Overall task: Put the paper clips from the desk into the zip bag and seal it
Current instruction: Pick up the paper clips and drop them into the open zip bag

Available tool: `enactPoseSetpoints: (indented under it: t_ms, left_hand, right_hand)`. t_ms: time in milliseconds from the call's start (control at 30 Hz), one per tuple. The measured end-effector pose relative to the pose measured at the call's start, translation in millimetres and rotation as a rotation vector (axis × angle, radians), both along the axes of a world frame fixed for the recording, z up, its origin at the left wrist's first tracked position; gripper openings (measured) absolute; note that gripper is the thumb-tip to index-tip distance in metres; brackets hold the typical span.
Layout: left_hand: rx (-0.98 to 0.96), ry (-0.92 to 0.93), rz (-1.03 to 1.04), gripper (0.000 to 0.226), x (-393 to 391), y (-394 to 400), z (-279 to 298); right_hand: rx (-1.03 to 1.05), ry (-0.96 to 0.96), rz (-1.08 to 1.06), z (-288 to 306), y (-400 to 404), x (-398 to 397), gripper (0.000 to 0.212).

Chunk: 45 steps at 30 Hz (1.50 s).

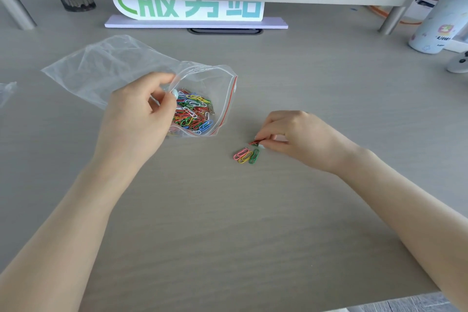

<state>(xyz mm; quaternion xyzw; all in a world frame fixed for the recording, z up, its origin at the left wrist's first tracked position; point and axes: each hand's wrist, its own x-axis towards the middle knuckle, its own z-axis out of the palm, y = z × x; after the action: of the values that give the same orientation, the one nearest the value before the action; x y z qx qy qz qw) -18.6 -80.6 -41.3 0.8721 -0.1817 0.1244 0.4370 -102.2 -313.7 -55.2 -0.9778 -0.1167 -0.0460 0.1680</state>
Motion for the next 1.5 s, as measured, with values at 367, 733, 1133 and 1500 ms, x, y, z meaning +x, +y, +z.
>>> enactPoseSetpoints:
  t_ms: [367,733,1133,1500]
  left_hand:
    - [0.012,0.003,-0.004,0.028,0,0,0]
    - [0.013,0.000,-0.014,0.026,-1,0,1]
    - [-0.001,0.008,-0.009,0.026,-4,0,3]
    - [-0.037,0.006,0.028,0.026,-4,0,5]
  right_hand:
    - [-0.085,0.112,-0.104,3,10,-3,0.013]
    - [-0.361,0.087,-0.083,2,19,-5,0.018]
    - [0.385,0.074,-0.279,-8,4,-4,0.008]
    - [0.688,0.012,-0.202,15,57,64,0.005]
